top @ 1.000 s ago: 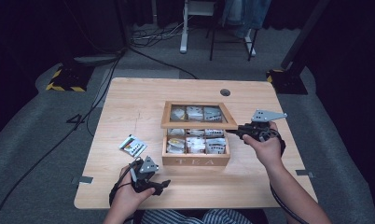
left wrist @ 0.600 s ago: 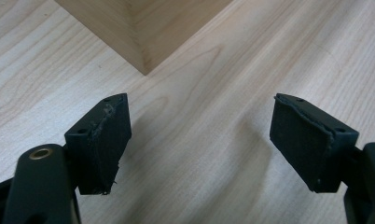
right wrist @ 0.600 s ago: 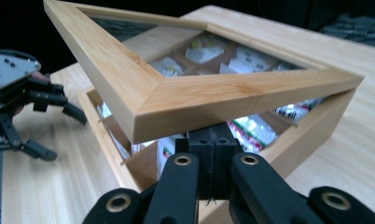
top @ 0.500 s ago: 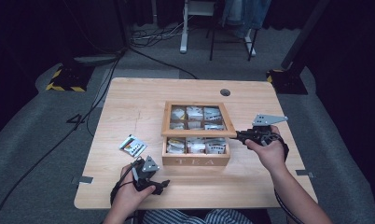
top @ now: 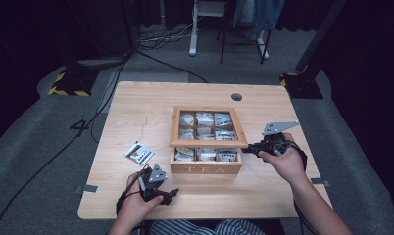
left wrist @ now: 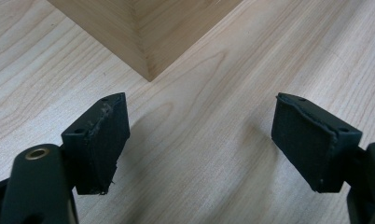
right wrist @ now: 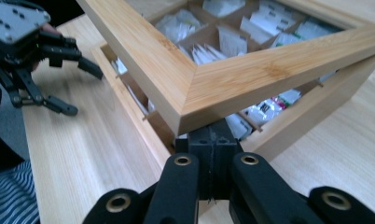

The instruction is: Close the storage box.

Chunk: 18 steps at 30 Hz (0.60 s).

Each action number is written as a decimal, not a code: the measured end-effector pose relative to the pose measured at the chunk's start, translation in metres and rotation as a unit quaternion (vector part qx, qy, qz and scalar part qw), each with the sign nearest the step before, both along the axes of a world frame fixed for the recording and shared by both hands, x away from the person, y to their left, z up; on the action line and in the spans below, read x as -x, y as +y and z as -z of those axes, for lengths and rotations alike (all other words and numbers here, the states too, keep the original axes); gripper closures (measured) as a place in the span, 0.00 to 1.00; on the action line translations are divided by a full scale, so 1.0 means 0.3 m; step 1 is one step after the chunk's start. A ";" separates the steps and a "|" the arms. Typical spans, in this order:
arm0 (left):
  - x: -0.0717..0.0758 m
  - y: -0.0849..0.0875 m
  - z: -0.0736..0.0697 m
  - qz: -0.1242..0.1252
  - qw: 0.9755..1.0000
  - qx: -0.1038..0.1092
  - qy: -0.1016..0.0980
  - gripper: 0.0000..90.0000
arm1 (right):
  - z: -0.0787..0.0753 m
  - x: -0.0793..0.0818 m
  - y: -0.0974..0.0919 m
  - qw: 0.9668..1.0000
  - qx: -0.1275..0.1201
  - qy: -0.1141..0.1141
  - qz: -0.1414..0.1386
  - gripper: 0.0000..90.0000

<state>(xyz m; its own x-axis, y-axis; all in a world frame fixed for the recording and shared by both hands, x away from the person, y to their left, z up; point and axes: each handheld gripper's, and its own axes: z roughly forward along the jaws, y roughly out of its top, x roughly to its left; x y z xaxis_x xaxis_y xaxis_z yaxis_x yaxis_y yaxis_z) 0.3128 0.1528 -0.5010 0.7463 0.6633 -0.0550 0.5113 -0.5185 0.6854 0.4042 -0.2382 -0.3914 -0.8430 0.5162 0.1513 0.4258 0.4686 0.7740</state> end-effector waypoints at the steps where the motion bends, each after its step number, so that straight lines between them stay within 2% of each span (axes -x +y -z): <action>1: 0.000 0.000 0.001 0.001 1.000 0.001 0.000 0.22 | 0.000 0.000 0.000 1.000 0.000 0.000 0.000 1.00; 7: 0.001 0.000 0.001 0.001 1.000 0.002 -0.001 0.22 | 0.000 0.007 0.005 0.999 0.022 0.021 -0.012 1.00; 12: 0.001 0.001 0.003 0.001 1.000 0.004 -0.001 0.22 | -0.002 0.014 0.014 0.999 0.029 0.033 -0.028 1.00; 14: 0.002 0.001 0.003 0.002 1.000 0.003 -0.001 0.22 | -0.002 0.016 0.017 0.998 0.035 0.034 -0.028 1.00; 18: 0.002 0.001 0.003 0.002 1.000 0.004 -0.003 0.22 | 0.009 0.014 0.020 0.997 0.047 0.051 -0.033 1.00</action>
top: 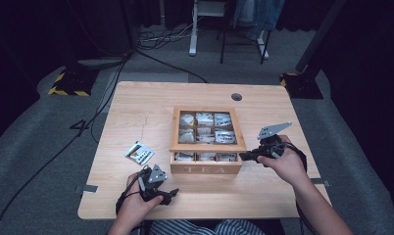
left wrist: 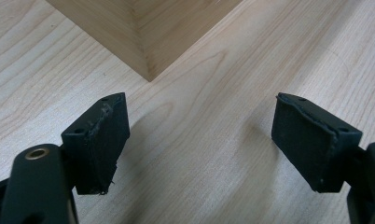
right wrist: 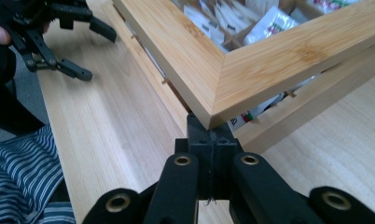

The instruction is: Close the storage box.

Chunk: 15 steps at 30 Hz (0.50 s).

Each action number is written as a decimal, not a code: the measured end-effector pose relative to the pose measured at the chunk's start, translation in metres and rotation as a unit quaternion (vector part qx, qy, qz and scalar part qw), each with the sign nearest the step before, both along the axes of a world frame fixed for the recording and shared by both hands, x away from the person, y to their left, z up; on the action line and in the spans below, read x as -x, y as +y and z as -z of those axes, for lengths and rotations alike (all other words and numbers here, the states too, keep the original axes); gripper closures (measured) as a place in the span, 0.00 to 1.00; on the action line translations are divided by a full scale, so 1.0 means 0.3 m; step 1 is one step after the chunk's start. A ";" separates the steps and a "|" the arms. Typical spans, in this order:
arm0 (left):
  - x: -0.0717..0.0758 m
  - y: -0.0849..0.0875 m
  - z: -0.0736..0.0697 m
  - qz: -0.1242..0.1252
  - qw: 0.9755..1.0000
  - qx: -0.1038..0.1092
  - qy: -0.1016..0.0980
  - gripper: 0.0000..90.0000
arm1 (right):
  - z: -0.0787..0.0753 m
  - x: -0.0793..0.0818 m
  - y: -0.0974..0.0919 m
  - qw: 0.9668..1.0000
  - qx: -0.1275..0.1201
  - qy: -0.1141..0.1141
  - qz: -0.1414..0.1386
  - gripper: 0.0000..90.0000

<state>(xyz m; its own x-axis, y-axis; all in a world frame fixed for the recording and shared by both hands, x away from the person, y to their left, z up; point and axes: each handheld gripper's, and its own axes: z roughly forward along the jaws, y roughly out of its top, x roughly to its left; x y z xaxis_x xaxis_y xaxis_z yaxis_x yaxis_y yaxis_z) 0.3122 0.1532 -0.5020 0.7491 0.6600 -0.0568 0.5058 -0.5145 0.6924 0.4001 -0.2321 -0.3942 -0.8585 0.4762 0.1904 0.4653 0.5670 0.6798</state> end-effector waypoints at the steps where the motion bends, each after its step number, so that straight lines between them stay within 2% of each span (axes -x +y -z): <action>1: 0.000 0.000 0.000 0.001 1.000 0.000 0.000 0.22 | 0.003 0.000 0.002 1.000 0.004 0.003 0.000 1.00; 10: 0.000 0.003 0.001 0.000 1.000 0.001 0.001 0.22 | 0.026 -0.003 0.013 0.999 0.040 0.027 -0.010 1.00; 15: 0.000 0.003 0.001 0.001 1.000 0.001 0.000 0.22 | 0.033 -0.005 0.015 0.998 0.049 0.035 -0.011 1.00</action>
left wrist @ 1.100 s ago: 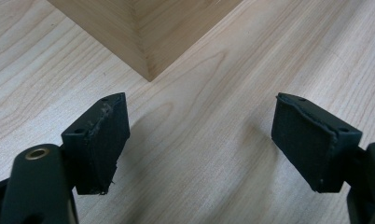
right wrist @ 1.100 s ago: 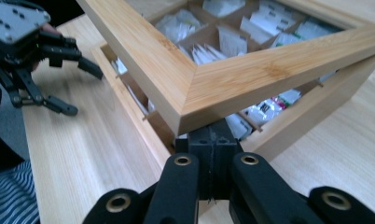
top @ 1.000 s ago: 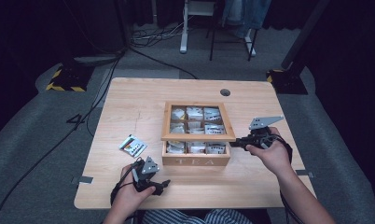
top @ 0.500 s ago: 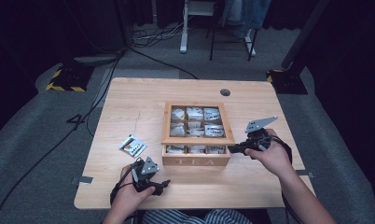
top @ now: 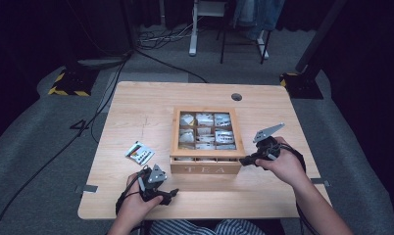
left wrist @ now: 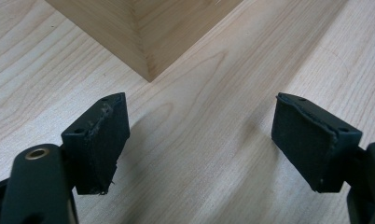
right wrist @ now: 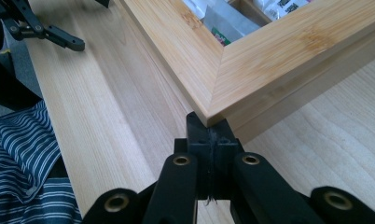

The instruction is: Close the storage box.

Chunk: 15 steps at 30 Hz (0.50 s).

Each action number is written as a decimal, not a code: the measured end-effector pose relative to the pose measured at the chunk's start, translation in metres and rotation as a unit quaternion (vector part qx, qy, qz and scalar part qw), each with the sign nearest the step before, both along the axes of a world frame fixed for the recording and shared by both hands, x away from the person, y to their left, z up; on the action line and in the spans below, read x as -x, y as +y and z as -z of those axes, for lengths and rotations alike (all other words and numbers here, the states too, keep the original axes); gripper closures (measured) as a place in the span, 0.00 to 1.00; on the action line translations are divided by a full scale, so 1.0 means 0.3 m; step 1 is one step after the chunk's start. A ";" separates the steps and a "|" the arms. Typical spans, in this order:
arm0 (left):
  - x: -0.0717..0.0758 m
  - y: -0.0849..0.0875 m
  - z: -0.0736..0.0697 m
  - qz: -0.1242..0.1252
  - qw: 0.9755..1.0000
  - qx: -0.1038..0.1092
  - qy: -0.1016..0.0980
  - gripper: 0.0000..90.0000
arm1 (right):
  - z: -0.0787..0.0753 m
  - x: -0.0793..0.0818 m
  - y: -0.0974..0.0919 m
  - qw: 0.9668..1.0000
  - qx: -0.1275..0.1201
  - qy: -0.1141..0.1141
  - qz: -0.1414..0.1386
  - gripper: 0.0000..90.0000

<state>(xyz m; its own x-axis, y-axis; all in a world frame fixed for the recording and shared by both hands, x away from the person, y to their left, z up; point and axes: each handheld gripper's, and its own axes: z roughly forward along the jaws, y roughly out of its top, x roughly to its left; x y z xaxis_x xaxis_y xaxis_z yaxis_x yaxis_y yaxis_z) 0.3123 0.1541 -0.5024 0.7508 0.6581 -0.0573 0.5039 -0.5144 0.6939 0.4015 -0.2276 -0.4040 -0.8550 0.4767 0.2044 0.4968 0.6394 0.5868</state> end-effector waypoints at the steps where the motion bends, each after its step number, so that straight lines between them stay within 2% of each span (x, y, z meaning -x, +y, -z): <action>1: 0.000 0.000 0.000 0.000 1.000 0.000 0.000 0.22 | 0.002 0.000 0.001 1.000 0.003 0.001 -0.001 1.00; 15: 0.000 0.000 0.003 0.000 1.000 0.002 -0.005 0.22 | 0.024 -0.004 0.006 0.999 0.034 0.021 -0.003 0.99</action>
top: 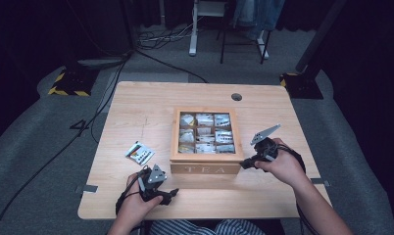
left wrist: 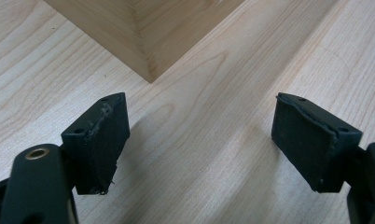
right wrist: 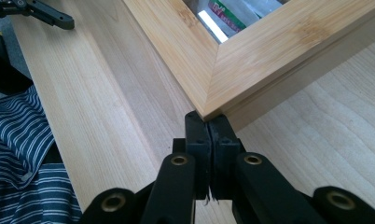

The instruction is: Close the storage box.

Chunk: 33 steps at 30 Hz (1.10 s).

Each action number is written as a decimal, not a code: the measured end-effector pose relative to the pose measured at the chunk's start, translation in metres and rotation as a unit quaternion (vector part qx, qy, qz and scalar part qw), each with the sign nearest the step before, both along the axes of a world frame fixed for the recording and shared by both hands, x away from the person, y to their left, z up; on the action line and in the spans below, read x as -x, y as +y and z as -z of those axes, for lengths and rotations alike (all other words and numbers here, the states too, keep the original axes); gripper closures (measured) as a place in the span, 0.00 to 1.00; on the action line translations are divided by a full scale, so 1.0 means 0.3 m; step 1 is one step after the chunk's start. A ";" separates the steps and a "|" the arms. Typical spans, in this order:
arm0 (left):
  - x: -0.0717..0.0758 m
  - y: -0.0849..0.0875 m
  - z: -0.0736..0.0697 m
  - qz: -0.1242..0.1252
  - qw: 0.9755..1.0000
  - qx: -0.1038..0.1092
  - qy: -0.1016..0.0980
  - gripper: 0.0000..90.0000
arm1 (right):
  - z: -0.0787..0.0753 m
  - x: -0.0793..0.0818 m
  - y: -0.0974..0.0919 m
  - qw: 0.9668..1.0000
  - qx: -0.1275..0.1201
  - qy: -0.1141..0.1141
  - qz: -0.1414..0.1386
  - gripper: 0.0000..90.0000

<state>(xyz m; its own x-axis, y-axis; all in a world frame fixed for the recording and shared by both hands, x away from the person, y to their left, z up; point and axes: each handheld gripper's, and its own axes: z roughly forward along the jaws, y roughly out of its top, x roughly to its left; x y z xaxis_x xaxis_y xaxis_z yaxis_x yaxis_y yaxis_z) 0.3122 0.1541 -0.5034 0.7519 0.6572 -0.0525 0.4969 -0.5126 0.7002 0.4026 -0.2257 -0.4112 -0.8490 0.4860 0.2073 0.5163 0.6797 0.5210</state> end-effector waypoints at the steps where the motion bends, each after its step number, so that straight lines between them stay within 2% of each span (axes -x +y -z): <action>1: 0.000 0.000 0.000 0.000 1.000 0.000 0.000 0.22 | 0.000 0.000 0.000 1.000 0.001 0.000 0.000 0.99; 9: 0.001 -0.001 0.000 0.000 1.000 -0.002 -0.001 0.22 | -0.001 0.006 0.001 1.000 0.021 0.002 0.003 0.98; 11: 0.001 -0.002 0.000 0.000 1.000 -0.003 -0.002 0.22 | -0.001 0.006 -0.002 1.000 0.027 0.004 -0.004 1.00; 16: 0.000 -0.001 -0.001 0.000 1.000 -0.003 -0.001 0.22 | -0.012 0.005 -0.021 1.000 0.027 0.011 -0.005 1.00; 20: 0.002 0.001 -0.003 -0.002 1.000 -0.009 -0.002 0.24 | -0.029 0.000 -0.045 1.000 0.013 0.000 0.004 1.00; 22: 0.004 0.003 -0.014 -0.004 1.000 -0.015 0.008 0.28 | -0.036 -0.006 -0.059 1.000 0.003 -0.008 0.010 1.00; 23: 0.004 0.004 -0.018 -0.004 1.000 -0.014 0.013 0.29 | -0.038 -0.009 -0.066 1.000 -0.002 -0.012 0.014 1.00; 29: 0.008 0.033 -0.036 -0.012 1.000 -0.012 0.008 0.29 | -0.063 -0.030 -0.127 0.998 -0.034 -0.029 0.039 1.00; 32: 0.009 0.055 -0.052 -0.021 1.000 -0.003 0.005 0.29 | -0.072 -0.042 -0.149 0.997 -0.045 -0.034 0.054 1.00; 33: 0.010 0.063 -0.058 -0.024 1.000 0.001 0.006 0.29 | -0.073 -0.047 -0.155 0.996 -0.047 -0.042 0.059 1.00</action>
<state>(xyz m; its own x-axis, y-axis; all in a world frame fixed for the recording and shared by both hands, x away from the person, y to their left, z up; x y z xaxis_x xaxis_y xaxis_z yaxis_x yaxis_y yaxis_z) 0.3093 0.1729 -0.4860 0.7185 0.6927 -0.0623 0.5292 -0.4864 0.6953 0.4169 -0.2722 -0.3891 -0.8035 0.5650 0.1876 0.5416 0.5629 0.6243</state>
